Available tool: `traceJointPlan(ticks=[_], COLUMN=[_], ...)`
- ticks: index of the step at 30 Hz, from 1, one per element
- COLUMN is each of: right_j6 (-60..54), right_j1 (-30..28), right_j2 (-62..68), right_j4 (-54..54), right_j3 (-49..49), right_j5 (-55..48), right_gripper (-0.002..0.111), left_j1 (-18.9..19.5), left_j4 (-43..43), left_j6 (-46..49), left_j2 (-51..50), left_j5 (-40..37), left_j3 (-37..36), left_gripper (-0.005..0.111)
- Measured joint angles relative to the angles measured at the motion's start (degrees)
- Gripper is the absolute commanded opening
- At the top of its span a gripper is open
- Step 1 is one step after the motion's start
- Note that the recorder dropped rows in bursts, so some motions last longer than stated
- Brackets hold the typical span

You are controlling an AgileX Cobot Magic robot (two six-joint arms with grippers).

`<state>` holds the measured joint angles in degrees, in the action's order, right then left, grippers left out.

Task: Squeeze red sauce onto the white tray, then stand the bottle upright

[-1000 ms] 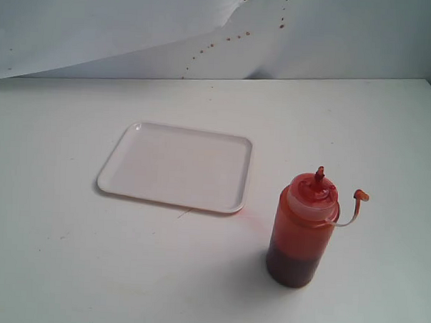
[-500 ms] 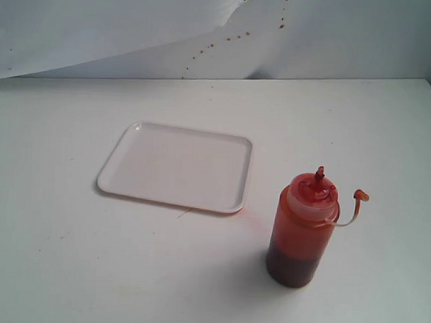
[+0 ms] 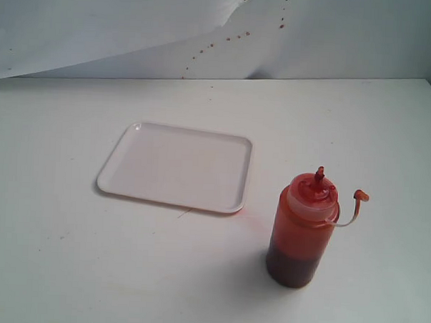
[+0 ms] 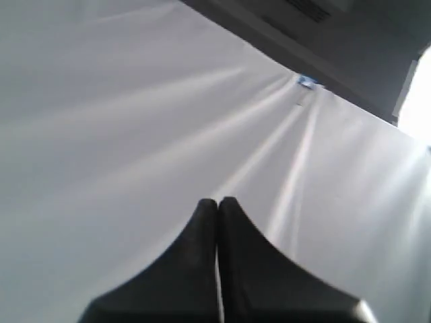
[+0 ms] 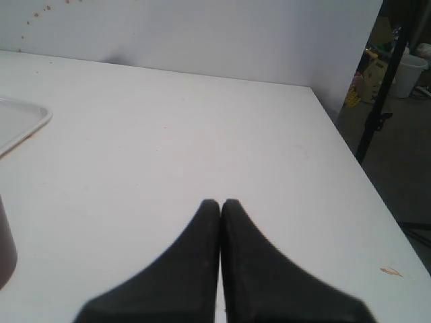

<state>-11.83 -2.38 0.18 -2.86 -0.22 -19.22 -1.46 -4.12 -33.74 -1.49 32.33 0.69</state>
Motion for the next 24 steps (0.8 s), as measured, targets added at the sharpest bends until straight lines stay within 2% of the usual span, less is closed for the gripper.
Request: traceJointPlan(ticks=[3, 7, 12, 16, 20, 24], right_j6=[0.0, 0.0, 0.0, 0.0, 0.0, 0.0], right_j1=[0.0, 0.0, 0.0, 0.0, 0.0, 0.0], right_j2=[0.0, 0.0, 0.0, 0.0, 0.0, 0.0], right_j4=[0.0, 0.0, 0.0, 0.0, 0.0, 0.0], right_j3=[0.0, 0.0, 0.0, 0.0, 0.0, 0.0], right_j5=[0.0, 0.0, 0.0, 0.0, 0.0, 0.0], right_gripper=[0.000, 0.000, 0.000, 0.000, 0.000, 0.000], left_j1=[0.0, 0.0, 0.0, -0.2, -1.3, -6.6], left_j4=[-18.3, -38.7, -55.1, -63.4, -67.1, -69.1], left_j6=[-10.6, -17.9, -18.9, -15.4, -10.6, -1.9], left_j2=[-6.6, -21.8, -46.3, -63.7, -80.3, -93.9], left_j5=[2.2, 6.2, 21.8, 33.5, 36.2, 36.3], left_j3=[4.0, 10.1, 15.7, 19.1, 21.9, 25.3], left_gripper=[0.000, 0.000, 0.000, 0.000, 0.000, 0.000])
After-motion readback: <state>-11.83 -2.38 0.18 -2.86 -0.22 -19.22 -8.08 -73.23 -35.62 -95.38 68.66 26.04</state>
